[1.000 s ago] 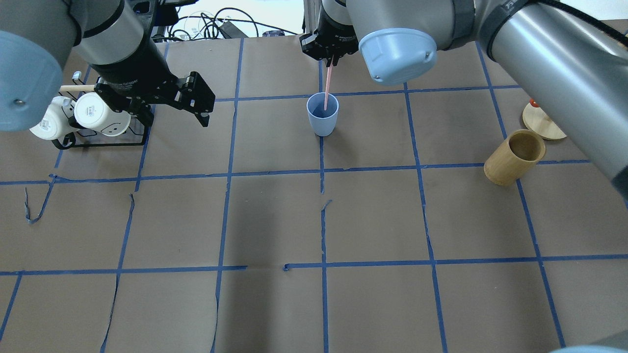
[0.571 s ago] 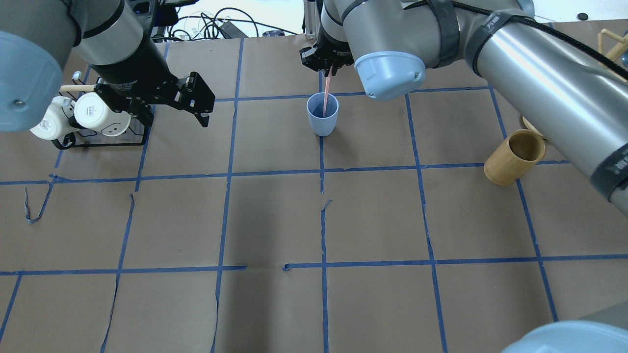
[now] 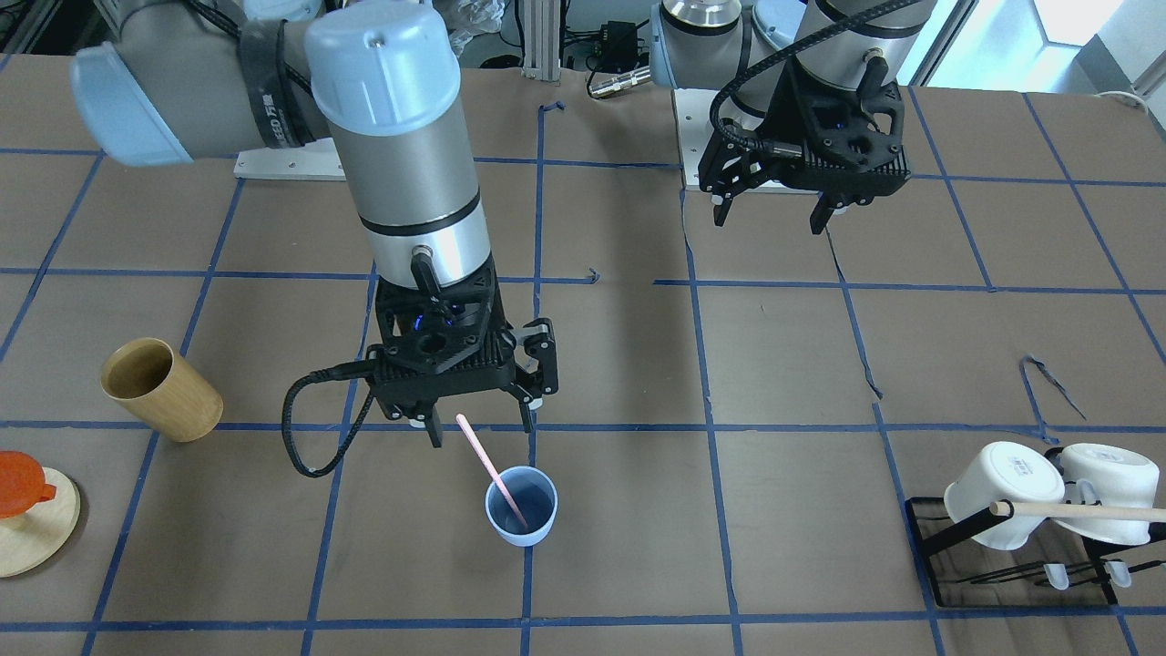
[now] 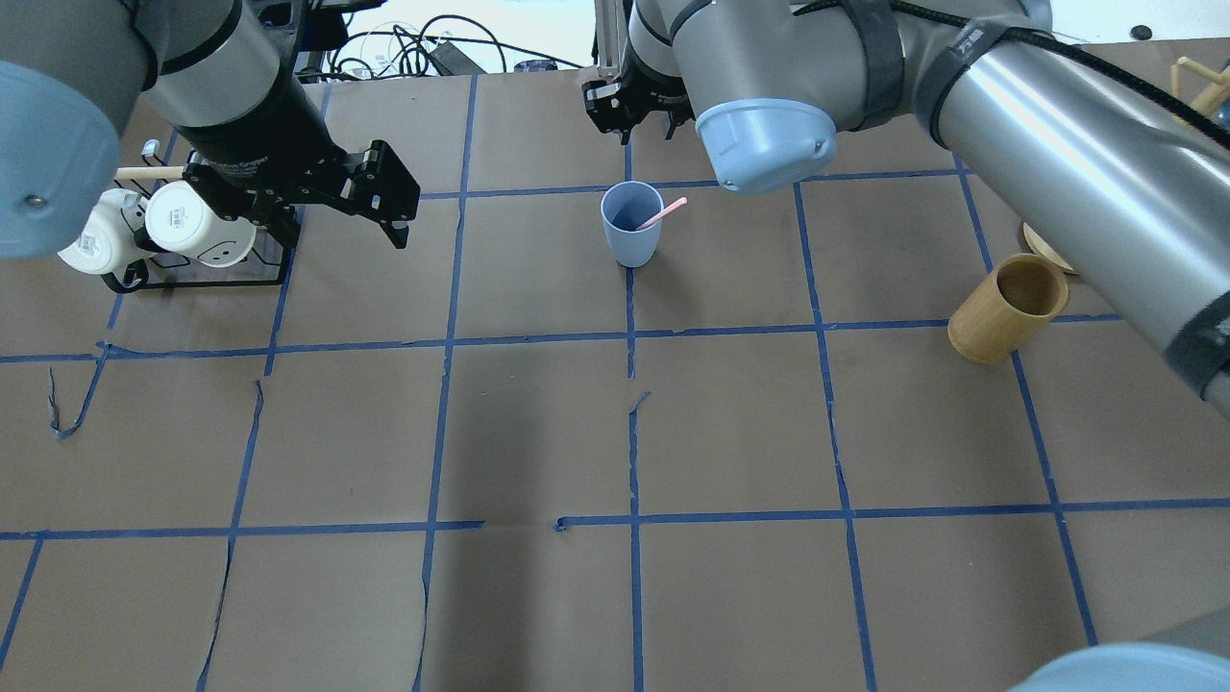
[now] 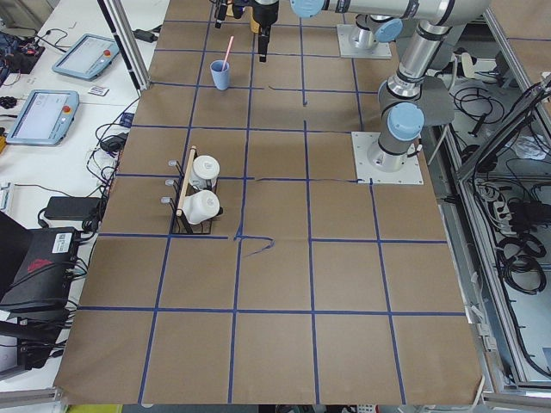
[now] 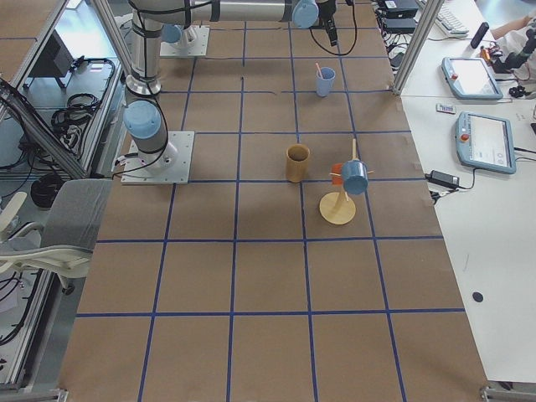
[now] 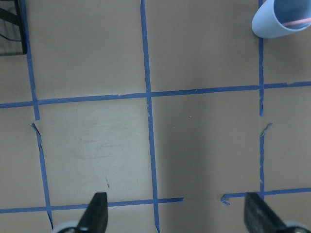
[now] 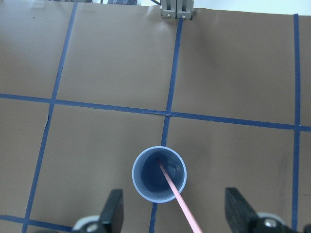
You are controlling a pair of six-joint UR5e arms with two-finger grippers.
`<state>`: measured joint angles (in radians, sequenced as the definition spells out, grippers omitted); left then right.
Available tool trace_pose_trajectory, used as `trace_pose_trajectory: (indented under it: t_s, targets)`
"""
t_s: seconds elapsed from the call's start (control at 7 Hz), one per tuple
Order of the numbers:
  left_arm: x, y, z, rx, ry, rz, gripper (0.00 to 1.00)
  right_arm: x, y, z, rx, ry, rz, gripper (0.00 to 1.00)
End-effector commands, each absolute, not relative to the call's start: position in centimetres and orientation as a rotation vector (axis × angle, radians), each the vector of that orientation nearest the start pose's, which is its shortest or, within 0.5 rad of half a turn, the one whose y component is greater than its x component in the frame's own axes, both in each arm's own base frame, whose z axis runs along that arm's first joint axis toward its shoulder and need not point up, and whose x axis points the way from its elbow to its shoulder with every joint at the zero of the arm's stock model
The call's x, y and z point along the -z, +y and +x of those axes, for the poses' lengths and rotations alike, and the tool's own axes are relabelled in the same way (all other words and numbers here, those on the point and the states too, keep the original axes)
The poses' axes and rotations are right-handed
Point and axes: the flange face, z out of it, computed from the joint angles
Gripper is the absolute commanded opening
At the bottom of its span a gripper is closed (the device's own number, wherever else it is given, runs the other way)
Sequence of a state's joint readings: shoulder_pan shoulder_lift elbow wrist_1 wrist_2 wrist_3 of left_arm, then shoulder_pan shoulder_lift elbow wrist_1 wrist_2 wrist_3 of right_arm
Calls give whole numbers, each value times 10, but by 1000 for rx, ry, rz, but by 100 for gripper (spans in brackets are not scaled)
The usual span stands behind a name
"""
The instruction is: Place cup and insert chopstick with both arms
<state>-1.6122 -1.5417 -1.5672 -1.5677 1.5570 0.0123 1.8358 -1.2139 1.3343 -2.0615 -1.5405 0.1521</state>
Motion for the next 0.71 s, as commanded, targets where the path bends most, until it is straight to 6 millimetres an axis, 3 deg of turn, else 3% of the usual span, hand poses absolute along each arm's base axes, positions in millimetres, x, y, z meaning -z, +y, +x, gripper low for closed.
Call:
trace_pose_trajectory:
  t_s: [0.0, 0.29, 0.43, 0.57]
  targets:
    - [-505, -477, -155, 60, 3156, 85, 100, -498, -614, 246, 455, 3039, -231, 100]
    - [-505, -477, -155, 60, 3154, 88, 100, -515, -591, 147, 182, 3099, -375, 100]
    - [-505, -477, -154, 58, 3153, 85, 100, -534, -568, 124, 173, 3097, -442, 100]
    - [-505, -477, -154, 58, 3153, 87, 100, -532, -533, 124, 104, 3096, -434, 100]
